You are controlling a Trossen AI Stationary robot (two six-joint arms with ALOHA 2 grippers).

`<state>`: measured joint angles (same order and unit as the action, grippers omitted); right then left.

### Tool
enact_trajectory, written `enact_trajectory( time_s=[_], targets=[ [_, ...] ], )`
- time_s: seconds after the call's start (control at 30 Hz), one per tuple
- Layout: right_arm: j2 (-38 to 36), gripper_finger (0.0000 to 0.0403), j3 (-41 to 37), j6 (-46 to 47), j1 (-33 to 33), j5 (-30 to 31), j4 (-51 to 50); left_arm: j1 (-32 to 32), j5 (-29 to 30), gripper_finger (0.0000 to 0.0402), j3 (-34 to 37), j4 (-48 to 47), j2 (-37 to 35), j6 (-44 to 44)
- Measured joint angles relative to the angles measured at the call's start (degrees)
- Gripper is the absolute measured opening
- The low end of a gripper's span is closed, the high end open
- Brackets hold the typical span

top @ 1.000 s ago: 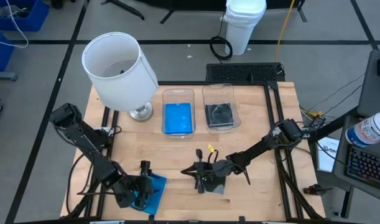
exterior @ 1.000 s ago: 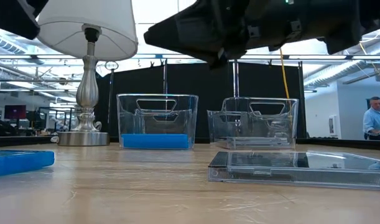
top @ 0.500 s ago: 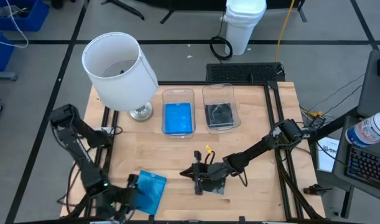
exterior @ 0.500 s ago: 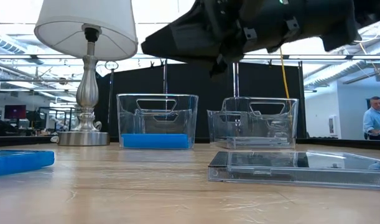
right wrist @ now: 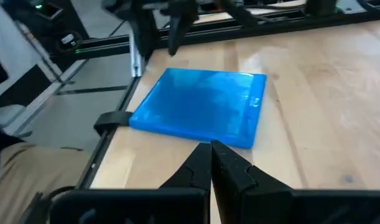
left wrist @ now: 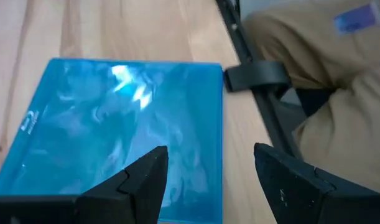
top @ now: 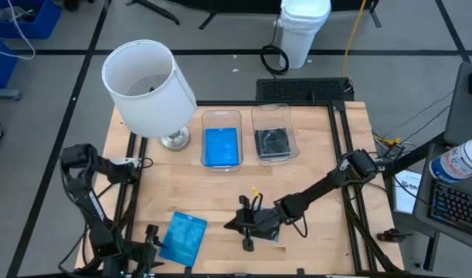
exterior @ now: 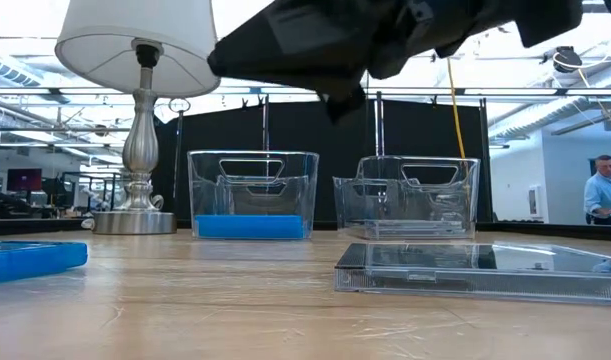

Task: Pick & place jewel cases by type

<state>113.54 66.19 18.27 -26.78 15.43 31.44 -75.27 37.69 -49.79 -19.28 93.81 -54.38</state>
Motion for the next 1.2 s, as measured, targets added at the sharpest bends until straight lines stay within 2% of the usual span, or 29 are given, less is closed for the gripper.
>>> enact_trajectory(
  time_s=[0.1,0.17,0.23,0.4,0.53,0.67,0.83,1.03,1.2],
  targets=[
    [0.41,0.0,2.52,1.59,-0.05,0.29,-3.13,0.01,-0.49,0.0241,-0.03,2.15,2.51,2.83],
    [3.04,0.0,6.66,1.58,0.02,-2.07,-5.63,0.25,-1.72,0.0241,-0.03,4.15,3.85,5.27],
    [6.05,0.0,10.73,-1.91,-0.03,-3.61,-8.54,0.75,-2.72,0.0241,-0.1,5.26,4.52,6.89],
    [12.39,0.0,19.67,-5.93,0.95,-2.27,-12.26,1.88,-4.8,0.0241,-0.21,4.64,4.93,8.32],
    [13.49,0.0,19.81,-4.32,3.11,1.12,-15.52,1.87,-6.67,0.0241,-0.23,0.64,4.93,8.11],
    [13.22,0.0,19.91,0.38,4.33,6.96,-20.49,2.41,-8.8,0.0241,-0.23,-4.01,4.93,7.46],
    [13.25,0.0,19.89,1.06,5.26,7.15,-23.41,4.8,-13.12,0.0241,-0.35,-5.76,5.21,7.35],
    [13.27,0.0,19.56,1.76,5.61,7.24,-25.23,8.51,-12.91,0.0241,-0.45,-5.74,6.9,9.89],
    [12.99,0.0,19.56,5.06,6.1,8.95,-30.9,12.01,-13.54,0.0241,-0.51,-5.45,7.89,13.75]
  ],
)
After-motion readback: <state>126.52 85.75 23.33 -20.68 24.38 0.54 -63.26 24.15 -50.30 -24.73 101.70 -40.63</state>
